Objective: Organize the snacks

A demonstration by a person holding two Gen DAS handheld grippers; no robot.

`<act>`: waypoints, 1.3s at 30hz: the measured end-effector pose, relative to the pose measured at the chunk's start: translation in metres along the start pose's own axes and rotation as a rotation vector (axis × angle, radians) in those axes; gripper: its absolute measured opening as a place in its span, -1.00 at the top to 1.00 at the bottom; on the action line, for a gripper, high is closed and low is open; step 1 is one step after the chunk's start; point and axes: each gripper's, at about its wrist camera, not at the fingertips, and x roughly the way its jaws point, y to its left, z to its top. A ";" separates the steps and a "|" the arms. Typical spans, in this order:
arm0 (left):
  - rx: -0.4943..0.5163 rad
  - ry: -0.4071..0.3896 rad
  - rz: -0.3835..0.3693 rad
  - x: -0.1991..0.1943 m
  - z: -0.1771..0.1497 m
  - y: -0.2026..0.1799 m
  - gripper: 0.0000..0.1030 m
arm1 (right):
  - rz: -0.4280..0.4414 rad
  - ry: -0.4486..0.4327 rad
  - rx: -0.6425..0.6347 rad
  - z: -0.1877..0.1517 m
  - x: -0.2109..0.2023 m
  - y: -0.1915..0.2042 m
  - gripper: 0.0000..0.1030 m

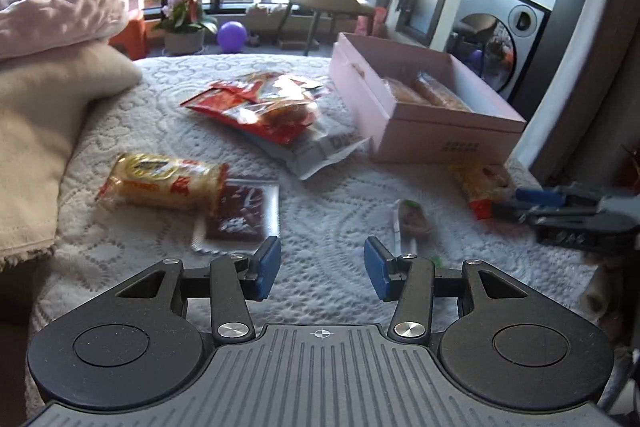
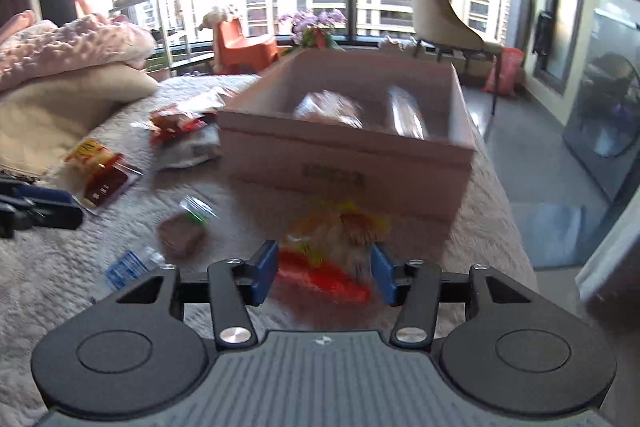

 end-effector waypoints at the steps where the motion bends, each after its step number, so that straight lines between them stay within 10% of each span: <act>1: 0.022 -0.002 -0.010 0.001 0.002 -0.005 0.01 | 0.006 0.012 0.027 -0.004 0.003 -0.005 0.01; 9: -0.040 0.002 0.231 0.023 0.016 0.019 0.02 | 0.064 -0.021 0.143 -0.021 0.003 -0.026 -0.05; 13: -0.145 -0.003 0.243 0.036 0.021 0.042 0.02 | 0.061 -0.032 0.139 -0.023 0.004 -0.022 -0.12; 23: 0.070 0.067 0.129 0.054 0.013 0.004 -0.05 | 0.048 -0.033 0.113 -0.023 0.005 -0.016 -0.18; 29: 0.095 -0.011 0.171 0.034 0.017 -0.013 0.12 | 0.036 -0.030 0.094 -0.023 0.004 -0.013 -0.20; 39: 0.114 0.083 0.176 0.059 0.014 -0.014 0.13 | 0.023 -0.026 0.071 -0.023 0.005 -0.009 -0.23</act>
